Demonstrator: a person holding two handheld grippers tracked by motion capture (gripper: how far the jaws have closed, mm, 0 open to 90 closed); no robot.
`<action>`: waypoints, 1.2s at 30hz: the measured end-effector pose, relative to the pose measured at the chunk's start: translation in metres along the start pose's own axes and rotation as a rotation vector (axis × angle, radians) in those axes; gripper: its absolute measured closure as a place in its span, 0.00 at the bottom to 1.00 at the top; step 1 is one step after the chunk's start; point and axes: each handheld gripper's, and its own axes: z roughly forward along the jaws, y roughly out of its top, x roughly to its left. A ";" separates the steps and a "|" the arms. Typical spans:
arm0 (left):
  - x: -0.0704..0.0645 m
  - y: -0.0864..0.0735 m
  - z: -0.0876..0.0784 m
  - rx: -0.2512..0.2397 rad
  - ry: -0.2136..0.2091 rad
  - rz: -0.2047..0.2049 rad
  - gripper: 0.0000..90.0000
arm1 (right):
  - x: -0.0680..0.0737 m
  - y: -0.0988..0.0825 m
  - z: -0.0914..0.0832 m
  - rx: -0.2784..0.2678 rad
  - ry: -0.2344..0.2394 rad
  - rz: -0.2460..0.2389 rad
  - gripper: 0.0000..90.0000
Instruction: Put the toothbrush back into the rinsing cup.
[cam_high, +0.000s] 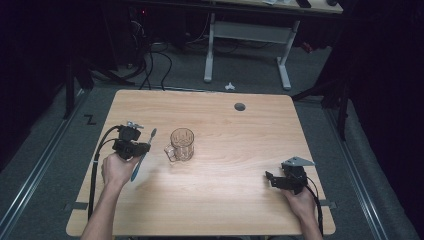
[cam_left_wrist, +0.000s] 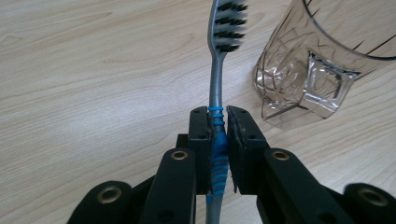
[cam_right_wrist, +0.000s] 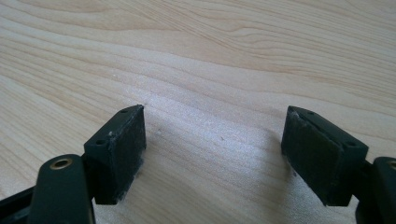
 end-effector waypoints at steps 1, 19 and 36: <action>0.000 0.000 0.000 0.000 0.000 0.000 0.89 | 0.000 0.000 0.000 0.000 0.000 0.000 0.25; -0.008 -0.010 -0.017 -0.122 -0.049 -0.021 0.90 | 0.000 0.000 0.000 0.000 0.000 0.000 0.25; -0.019 -0.005 -0.026 -0.202 -0.079 -0.009 0.90 | 0.000 0.000 0.000 0.000 0.000 0.000 0.25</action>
